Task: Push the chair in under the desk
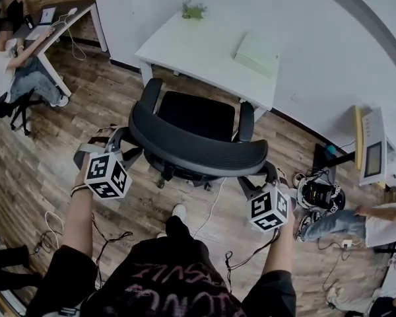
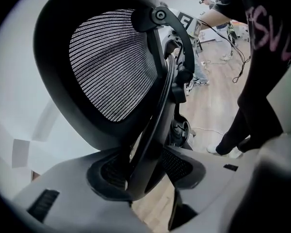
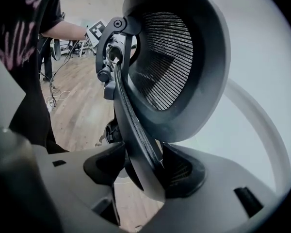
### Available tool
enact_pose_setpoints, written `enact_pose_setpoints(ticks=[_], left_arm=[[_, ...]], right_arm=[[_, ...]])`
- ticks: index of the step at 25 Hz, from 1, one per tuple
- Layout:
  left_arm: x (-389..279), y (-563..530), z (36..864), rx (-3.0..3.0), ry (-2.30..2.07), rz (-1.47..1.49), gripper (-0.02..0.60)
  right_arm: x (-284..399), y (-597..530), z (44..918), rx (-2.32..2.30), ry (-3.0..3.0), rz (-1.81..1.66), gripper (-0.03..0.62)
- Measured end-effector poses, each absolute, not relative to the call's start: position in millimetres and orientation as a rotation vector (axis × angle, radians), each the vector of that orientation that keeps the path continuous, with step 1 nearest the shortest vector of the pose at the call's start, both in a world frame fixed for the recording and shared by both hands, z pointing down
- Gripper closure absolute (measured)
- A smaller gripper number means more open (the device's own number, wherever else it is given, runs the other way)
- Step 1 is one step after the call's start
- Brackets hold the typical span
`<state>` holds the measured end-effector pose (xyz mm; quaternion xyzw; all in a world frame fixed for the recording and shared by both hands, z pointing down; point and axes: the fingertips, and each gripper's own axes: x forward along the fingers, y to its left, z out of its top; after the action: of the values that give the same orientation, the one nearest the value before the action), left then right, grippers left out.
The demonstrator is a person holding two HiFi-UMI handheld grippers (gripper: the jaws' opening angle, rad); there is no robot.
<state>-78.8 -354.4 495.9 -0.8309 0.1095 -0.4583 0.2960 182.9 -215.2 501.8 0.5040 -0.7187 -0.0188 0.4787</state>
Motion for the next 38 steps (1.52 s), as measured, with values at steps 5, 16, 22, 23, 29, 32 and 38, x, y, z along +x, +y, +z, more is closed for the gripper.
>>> enact_pose_setpoints(ticks=[5,16,22,23,29,32,38], left_arm=[[-77,-364,495,-2.206,0.273,-1.207,0.362],[-74,-389,498,-2.206,0.301,-1.233,0.356],[-69,-412,498,-2.188,0.352,-1.252,0.353],[-67,-415,498,-2.190,0.354,-1.257,0.351],[-63,-436,499,-2.182,0.383,-1.263,0.351],[-61,-450,499,-2.185,0.412,-1.267,0.347],[-53,-474,498,-2.188,0.414,-1.254,0.347]], right_arm=[[183,-222,500,1.230,-1.764,-0.061,0.349],[187,-246,502,1.237,-1.770,-0.087,0.347],[191,-268,501,1.233,-1.777,-0.097,0.349],[193,-272,501,1.230,-1.778,-0.097,0.347],[198,-292,502,1.220,-1.789,-0.110,0.349],[199,-307,500,1.212,-1.792,-0.124,0.349],[208,-330,500,1.213,-1.785,-0.120,0.350]])
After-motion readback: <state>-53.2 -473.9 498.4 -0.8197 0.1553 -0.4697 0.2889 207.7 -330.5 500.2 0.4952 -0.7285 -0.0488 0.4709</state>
